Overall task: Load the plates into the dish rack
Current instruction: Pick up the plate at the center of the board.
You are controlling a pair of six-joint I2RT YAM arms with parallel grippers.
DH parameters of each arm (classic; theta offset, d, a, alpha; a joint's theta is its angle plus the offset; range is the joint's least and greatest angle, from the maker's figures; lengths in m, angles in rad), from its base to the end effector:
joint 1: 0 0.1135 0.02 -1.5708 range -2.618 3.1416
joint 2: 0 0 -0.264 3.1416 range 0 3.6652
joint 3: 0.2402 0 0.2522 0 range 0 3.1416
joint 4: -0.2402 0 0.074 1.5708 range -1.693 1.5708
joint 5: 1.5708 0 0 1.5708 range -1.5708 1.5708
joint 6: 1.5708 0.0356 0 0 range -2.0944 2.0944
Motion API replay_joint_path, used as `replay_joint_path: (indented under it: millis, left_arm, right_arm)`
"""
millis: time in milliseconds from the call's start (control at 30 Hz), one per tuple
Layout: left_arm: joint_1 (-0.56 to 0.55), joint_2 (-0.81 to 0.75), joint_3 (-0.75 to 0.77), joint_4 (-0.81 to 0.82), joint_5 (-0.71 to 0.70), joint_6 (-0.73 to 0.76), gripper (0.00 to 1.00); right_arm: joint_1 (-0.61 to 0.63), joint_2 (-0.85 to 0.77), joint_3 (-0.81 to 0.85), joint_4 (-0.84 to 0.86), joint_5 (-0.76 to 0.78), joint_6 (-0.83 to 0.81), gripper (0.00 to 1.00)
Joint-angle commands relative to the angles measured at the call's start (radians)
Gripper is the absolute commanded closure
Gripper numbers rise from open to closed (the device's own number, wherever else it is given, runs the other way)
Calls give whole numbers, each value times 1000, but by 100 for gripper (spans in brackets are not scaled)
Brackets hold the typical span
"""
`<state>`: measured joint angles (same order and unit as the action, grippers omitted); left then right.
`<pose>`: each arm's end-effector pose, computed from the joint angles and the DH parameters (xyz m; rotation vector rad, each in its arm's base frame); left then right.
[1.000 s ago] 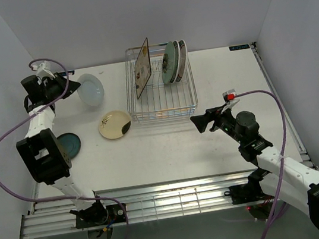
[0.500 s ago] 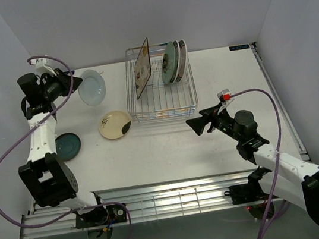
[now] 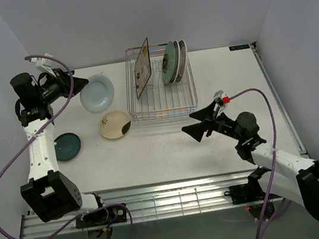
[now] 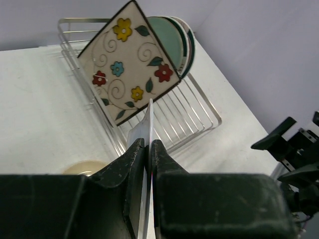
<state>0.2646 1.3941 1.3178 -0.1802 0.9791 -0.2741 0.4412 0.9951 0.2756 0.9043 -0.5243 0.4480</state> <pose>0.3100 0.0534 0.3907 0.2165 1.7848 -0.8921 0.1760 0.1028 0.2379 -0.4574 1.4322 1.0875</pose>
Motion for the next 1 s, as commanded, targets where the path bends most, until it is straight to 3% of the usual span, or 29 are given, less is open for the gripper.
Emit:
replay_joint_path:
  millis: [0, 200, 333, 600, 967]
  left_arm:
    - [-13, -67, 69, -5, 158, -30, 100]
    - [-34, -89, 66, -21, 187, -40, 100]
    - [-85, -60, 78, -34, 242, -60, 100]
    - [-160, -69, 69, -44, 214, -57, 100]
    - [-177, -75, 63, -62, 190, -50, 100]
  right_arm:
    - [7, 8, -10, 134, -77, 38, 2]
    - [7, 91, -3, 257, -121, 110, 3]
    - [30, 251, 37, 442, -178, 194, 4]
    - [91, 603, 198, 825, -183, 373, 6]
    - [119, 835, 503, 901, -152, 454, 6]
